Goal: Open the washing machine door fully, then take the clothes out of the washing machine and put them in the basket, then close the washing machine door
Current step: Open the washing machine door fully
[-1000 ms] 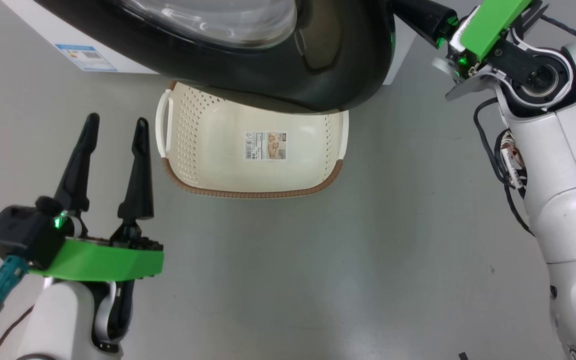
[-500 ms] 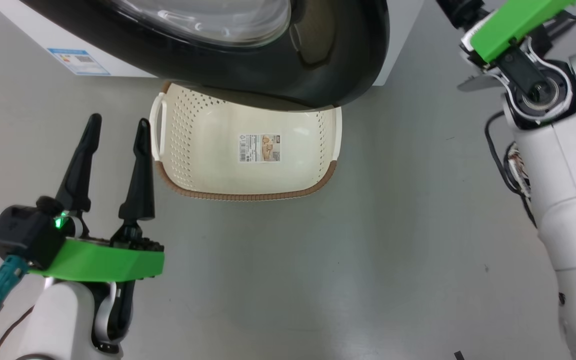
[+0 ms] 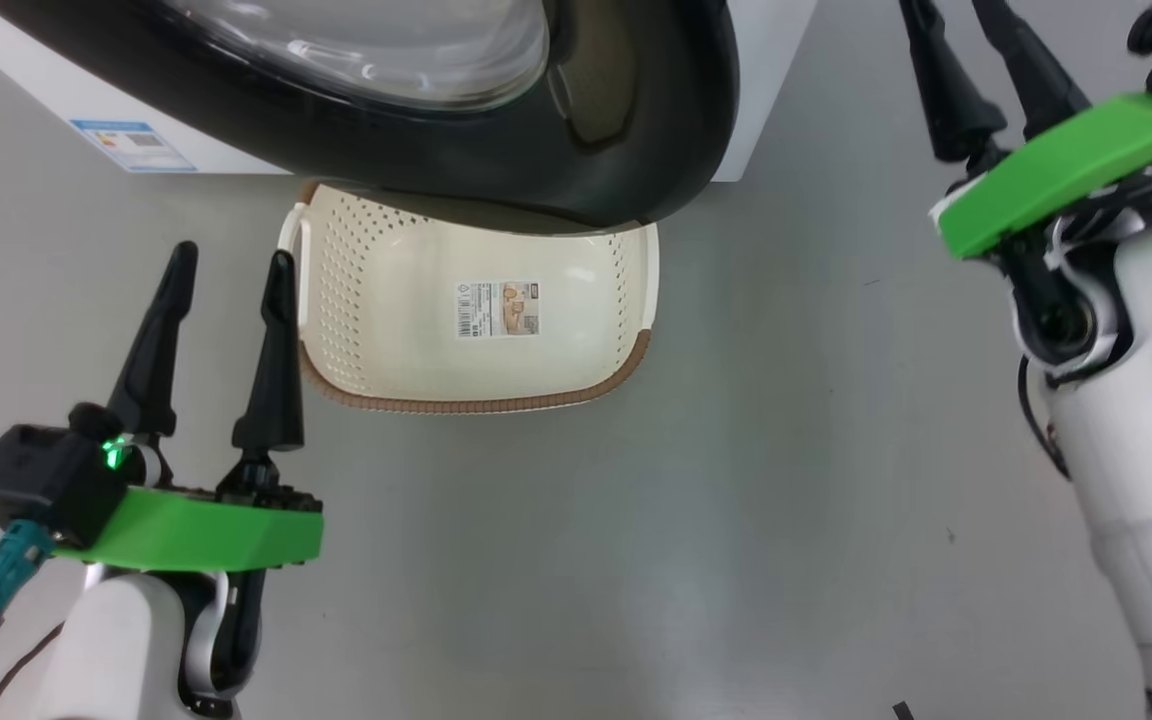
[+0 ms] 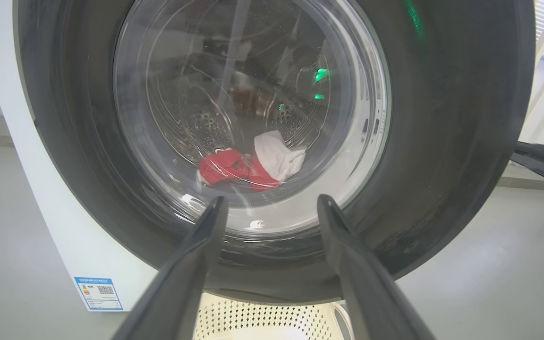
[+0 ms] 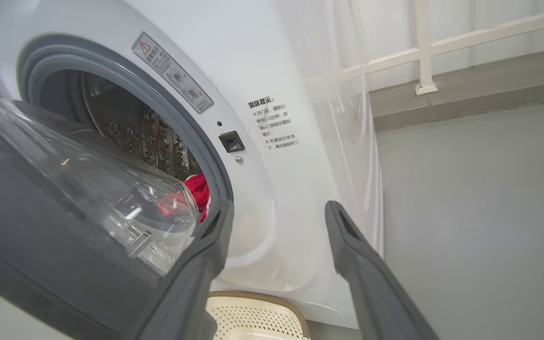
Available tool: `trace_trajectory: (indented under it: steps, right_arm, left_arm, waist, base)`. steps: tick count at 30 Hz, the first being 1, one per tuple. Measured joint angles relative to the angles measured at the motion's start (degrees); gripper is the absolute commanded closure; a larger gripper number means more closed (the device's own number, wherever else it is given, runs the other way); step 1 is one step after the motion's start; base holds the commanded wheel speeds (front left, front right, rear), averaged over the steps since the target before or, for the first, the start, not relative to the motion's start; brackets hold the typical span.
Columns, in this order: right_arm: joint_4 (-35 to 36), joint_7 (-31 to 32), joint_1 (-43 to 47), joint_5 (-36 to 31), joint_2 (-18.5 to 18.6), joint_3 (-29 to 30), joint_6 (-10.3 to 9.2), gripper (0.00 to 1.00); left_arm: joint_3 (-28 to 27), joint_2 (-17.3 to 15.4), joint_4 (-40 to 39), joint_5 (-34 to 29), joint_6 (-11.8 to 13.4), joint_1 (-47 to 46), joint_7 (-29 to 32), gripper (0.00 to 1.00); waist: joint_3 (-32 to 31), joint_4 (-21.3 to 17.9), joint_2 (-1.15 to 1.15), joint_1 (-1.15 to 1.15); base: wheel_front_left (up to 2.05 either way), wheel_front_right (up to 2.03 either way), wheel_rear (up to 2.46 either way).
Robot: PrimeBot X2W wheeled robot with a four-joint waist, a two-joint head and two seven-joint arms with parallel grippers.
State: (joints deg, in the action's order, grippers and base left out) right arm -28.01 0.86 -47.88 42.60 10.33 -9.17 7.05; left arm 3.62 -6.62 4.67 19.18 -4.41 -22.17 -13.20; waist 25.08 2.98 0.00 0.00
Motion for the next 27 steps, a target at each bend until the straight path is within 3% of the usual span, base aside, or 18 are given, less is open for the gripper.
trace_trajectory:
  steps: [17, 23, 27]
  right_arm:
    - [9.2, -11.9, 12.9, -26.3, -5.1, 9.0, 0.07, 0.0]
    - [16.1, -13.7, 19.0, -32.1, -6.6, 10.9, 0.07, 0.0]
    - [19.0, -14.3, 22.3, -32.3, -6.9, 11.4, 0.07, 0.0]
  left_arm:
    - [0.0, -0.3, -1.6, 0.0, 1.1, 0.0, -0.5, 0.0]
    - [-0.2, -0.6, -1.9, 0.0, 1.1, 0.3, -0.6, 0.0]
    - [-0.2, -0.7, -2.3, 0.0, 1.1, 1.5, -1.1, 0.0]
  waist:
    - [0.5, -0.6, 0.0, 0.0]
    - [0.5, -0.7, 0.0, 0.0]
    - [0.4, -0.8, 0.0, 0.0]
  base:
    - [0.0, 0.0, 0.0]
    - [0.0, 0.0, 0.0]
    - [0.0, 0.0, 0.0]
